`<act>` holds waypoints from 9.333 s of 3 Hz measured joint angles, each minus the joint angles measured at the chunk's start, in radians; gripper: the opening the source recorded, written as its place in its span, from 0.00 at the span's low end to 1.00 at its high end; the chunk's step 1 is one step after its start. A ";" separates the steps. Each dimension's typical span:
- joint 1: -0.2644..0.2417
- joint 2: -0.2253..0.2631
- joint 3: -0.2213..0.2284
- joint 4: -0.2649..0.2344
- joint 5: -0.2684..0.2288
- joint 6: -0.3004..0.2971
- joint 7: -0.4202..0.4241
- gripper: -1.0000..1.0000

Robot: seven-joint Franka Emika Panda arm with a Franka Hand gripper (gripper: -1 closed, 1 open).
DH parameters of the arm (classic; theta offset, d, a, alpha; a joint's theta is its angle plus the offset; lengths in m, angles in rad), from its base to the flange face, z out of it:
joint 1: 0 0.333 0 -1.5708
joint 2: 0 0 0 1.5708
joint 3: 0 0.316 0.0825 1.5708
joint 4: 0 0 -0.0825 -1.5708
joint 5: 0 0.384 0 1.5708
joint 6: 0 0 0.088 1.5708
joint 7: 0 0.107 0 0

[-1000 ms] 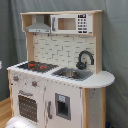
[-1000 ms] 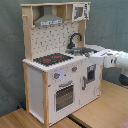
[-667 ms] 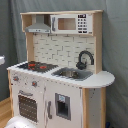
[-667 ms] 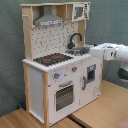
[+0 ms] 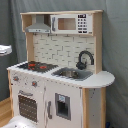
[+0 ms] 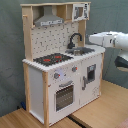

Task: Play with the kitchen

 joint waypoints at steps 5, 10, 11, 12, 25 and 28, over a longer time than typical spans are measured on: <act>-0.197 0.332 -0.106 0.192 0.000 0.132 -0.213 1.00; -0.300 0.654 -0.194 0.216 0.000 0.172 -0.559 1.00; -0.314 0.736 -0.202 0.241 0.000 0.215 -0.614 1.00; -0.309 0.790 -0.146 0.291 0.000 0.230 -0.637 1.00; -0.027 0.729 -0.292 0.202 0.000 0.264 -0.618 1.00; -0.037 0.672 -0.230 0.246 0.000 0.411 -0.379 1.00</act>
